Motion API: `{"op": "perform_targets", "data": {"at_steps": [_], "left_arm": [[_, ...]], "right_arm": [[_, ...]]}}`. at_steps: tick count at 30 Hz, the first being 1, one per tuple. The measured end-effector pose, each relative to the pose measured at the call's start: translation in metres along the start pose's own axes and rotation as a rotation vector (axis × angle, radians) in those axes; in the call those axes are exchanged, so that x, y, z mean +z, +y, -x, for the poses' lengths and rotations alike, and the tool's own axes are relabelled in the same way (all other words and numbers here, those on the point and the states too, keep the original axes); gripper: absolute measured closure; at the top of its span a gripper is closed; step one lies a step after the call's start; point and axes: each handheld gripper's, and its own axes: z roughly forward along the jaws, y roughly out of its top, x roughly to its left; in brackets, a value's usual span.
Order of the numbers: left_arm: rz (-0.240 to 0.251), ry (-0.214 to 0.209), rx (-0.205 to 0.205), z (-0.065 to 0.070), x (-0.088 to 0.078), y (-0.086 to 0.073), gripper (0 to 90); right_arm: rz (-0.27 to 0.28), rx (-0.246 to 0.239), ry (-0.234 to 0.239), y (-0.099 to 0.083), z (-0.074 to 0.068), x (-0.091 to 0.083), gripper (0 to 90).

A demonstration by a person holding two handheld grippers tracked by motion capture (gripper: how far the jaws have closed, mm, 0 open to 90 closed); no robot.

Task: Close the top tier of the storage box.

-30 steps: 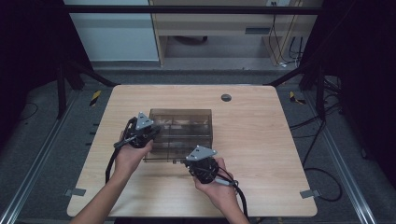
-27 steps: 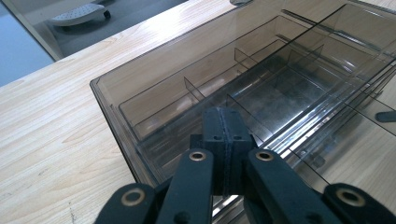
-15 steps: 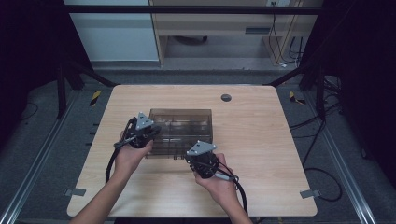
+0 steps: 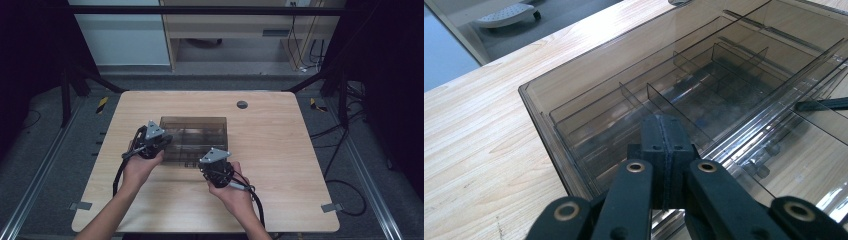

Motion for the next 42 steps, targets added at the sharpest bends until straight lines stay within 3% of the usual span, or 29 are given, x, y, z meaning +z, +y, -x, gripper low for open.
{"op": "perform_targets", "data": {"at_steps": [12, 13, 14, 15, 18, 22, 23, 24, 27, 28, 36, 40, 42], "left_arm": [[0.009, -0.007, -0.009, 0.001, 0.001, 0.000, 89.3], [-0.010, 0.006, -0.022, 0.002, -0.001, 0.000, 89.4], [0.001, 0.003, -0.065, 0.005, 0.000, -0.001, 89.3], [0.008, 0.015, -0.072, 0.006, 0.000, -0.001, 89.4], [0.006, -0.001, -0.005, 0.001, 0.001, 0.000, 89.4], [-0.009, 0.016, -0.073, 0.006, -0.001, -0.001, 89.4], [-0.013, 0.032, -0.128, 0.010, -0.002, -0.002, 89.3], [0.008, 0.029, -0.124, 0.010, 0.000, -0.002, 89.3], [0.007, -0.004, 0.007, 0.000, 0.001, 0.001, 89.4], [0.007, -0.009, 0.020, -0.001, 0.001, 0.001, 89.3], [0.008, 0.004, -0.029, 0.002, 0.000, 0.000, 89.3], [0.009, -0.007, 0.009, 0.000, 0.001, 0.001, 89.4], [0.010, -0.003, -0.004, 0.001, 0.001, 0.000, 89.4]], "right_arm": [[-0.003, -0.002, -0.002, 0.003, 0.002, 0.001, 90.0], [-0.003, -0.001, -0.001, 0.003, 0.003, 0.002, 90.0], [-0.004, -0.001, -0.001, 0.003, 0.003, 0.002, 90.0], [-0.005, 0.000, -0.002, 0.003, 0.003, 0.002, 90.0], [-0.004, 0.004, -0.001, 0.004, 0.006, 0.003, 90.0], [-0.008, 0.009, -0.005, 0.005, 0.009, 0.005, 90.0], [-0.010, 0.011, -0.005, 0.005, 0.010, 0.005, 90.0], [-0.008, 0.012, -0.006, 0.005, 0.011, 0.006, 90.0], [-0.010, 0.018, -0.006, 0.006, 0.013, 0.006, 90.0], [-0.010, 0.018, -0.008, 0.006, 0.014, 0.007, 90.0], [-0.018, 0.016, -0.012, 0.009, 0.018, 0.010, 90.0], [-0.017, 0.018, -0.016, 0.010, 0.019, 0.010, 90.0], [-0.018, 0.016, -0.014, 0.010, 0.019, 0.011, 90.0]]}}
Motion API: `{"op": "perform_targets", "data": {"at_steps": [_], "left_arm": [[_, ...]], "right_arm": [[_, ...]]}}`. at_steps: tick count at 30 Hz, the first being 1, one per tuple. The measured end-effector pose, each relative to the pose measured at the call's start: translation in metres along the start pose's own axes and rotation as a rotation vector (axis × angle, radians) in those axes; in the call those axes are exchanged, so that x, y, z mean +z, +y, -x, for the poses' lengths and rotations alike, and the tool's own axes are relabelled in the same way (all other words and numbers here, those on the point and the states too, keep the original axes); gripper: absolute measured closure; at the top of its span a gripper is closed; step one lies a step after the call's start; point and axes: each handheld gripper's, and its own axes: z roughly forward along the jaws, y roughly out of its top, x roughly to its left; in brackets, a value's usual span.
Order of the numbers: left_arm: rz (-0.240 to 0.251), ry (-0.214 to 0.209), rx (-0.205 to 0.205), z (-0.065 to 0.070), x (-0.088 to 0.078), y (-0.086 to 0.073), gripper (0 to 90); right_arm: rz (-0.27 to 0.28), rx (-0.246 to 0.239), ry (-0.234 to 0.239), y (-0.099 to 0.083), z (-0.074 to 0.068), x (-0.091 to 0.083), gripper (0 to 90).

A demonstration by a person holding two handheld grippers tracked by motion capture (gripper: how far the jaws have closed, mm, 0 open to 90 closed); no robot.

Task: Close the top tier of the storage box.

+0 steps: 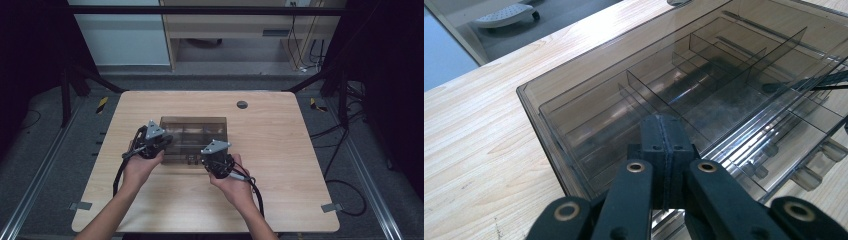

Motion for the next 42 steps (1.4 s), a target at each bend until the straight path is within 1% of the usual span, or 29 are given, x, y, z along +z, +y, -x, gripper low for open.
{"op": "perform_targets", "data": {"at_steps": [1, 6, 7, 8, 9, 13, 14, 15, 16, 17, 29, 38, 42], "left_arm": [[0.001, 0.001, -0.007, 0.001, 0.000, 0.000, 89.4], [0.000, 0.001, -0.007, 0.001, 0.000, 0.000, 89.4], [0.007, 0.003, 0.001, 0.000, 0.000, 0.000, 89.4], [0.005, -0.003, 0.025, -0.002, 0.000, 0.001, 89.4], [0.001, 0.012, -0.047, 0.004, -0.001, -0.001, 89.4], [0.002, 0.017, -0.064, 0.005, -0.001, -0.001, 89.4], [0.002, 0.017, -0.063, 0.005, -0.001, -0.001, 89.4], [0.002, 0.015, -0.053, 0.004, 0.000, -0.001, 89.4], [-0.008, -0.019, 0.237, -0.016, 0.001, 0.007, 89.4], [0.011, -0.010, -0.414, 0.030, 0.001, -0.002, 89.4], [0.011, -0.012, -0.418, 0.030, 0.001, -0.002, 89.4], [0.010, -0.012, -0.411, 0.031, 0.001, -0.002, 89.4], [0.011, -0.013, -0.417, 0.030, 0.001, -0.002, 89.4]], "right_arm": [[-0.001, 0.000, 0.001, 0.000, 0.000, 0.000, 90.0], [-0.002, 0.001, 0.000, 0.000, 0.001, 0.001, 90.0], [-0.001, 0.001, -0.001, 0.001, 0.001, 0.001, 90.0], [0.000, 0.001, -0.002, 0.001, 0.001, 0.002, 90.0], [-0.002, 0.001, -0.001, 0.001, 0.002, 0.002, 90.0], [-0.003, 0.003, -0.002, 0.001, 0.003, 0.003, 90.0], [-0.004, 0.004, -0.002, 0.001, 0.003, 0.003, 90.0], [-0.005, 0.007, -0.003, 0.002, 0.004, 0.004, 90.0], [-0.006, 0.004, -0.004, 0.002, 0.004, 0.004, 90.0], [-0.007, 0.006, -0.004, 0.002, 0.005, 0.004, 90.0], [-0.009, 0.011, -0.009, 0.005, 0.007, 0.007, 90.0], [-0.009, 0.008, -0.008, 0.006, 0.008, 0.008, 90.0], [-0.008, 0.014, -0.008, 0.006, 0.009, 0.009, 90.0]]}}
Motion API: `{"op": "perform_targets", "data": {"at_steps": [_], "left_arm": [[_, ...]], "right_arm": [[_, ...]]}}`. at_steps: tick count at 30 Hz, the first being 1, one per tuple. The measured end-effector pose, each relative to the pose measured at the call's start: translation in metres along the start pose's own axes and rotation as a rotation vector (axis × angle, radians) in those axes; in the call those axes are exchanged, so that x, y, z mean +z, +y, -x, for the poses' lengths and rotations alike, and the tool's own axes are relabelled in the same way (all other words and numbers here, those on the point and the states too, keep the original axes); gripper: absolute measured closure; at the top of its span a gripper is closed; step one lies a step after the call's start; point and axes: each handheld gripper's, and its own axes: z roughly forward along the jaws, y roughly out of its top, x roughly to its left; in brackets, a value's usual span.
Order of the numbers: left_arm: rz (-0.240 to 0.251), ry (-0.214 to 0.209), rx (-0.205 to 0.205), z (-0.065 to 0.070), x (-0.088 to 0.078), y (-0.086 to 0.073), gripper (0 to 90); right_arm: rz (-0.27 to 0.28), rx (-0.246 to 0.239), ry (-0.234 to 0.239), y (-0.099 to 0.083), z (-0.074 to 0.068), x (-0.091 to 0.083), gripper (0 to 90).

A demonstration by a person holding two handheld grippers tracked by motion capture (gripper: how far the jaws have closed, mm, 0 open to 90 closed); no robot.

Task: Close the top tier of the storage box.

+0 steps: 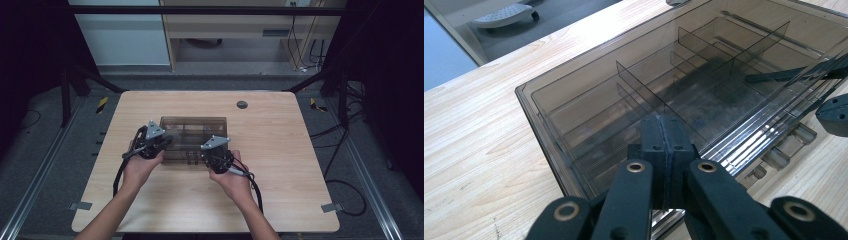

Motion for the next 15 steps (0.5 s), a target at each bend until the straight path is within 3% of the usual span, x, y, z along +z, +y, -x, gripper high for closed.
{"op": "perform_targets", "data": {"at_steps": [15], "left_arm": [[0.002, 0.002, 0.006, 0.0003, 0.0003, 0.0001, 89.4]], "right_arm": [[0.001, 0.012, -0.006, 0.0012, 0.0057, 0.0034, 90.0]]}}
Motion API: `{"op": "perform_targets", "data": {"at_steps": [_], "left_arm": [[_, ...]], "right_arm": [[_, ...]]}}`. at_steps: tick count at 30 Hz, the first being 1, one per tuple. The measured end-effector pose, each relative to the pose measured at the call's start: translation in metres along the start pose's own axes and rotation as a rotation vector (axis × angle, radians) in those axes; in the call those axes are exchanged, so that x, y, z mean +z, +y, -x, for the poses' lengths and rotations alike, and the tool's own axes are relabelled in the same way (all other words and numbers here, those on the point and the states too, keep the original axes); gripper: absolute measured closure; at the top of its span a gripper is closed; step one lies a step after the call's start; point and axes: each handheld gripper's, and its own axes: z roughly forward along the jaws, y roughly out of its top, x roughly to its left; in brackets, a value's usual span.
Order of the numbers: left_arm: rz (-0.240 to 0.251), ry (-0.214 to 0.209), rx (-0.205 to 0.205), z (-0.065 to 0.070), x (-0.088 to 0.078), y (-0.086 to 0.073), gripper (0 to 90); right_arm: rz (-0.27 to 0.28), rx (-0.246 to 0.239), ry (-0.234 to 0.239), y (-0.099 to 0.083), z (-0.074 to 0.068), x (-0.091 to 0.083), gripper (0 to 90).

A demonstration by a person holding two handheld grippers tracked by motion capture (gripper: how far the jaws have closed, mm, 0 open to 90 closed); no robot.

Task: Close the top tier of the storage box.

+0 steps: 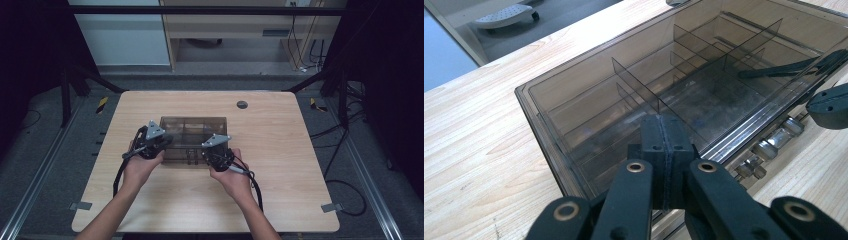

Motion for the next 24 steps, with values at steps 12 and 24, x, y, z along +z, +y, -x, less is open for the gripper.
{"op": "perform_targets", "data": {"at_steps": [12, 24], "left_arm": [[0.001, -0.001, -0.001, 0.0002, 0.0000, 0.0001, 89.3], [0.002, 0.003, 0.007, 0.0002, -0.0010, 0.0003, 89.1]], "right_arm": [[-0.002, 0.008, -0.006, 0.0004, 0.0031, 0.0019, 90.0], [0.002, 0.009, -0.008, 0.0007, 0.0018, 0.0000, 90.0]]}}
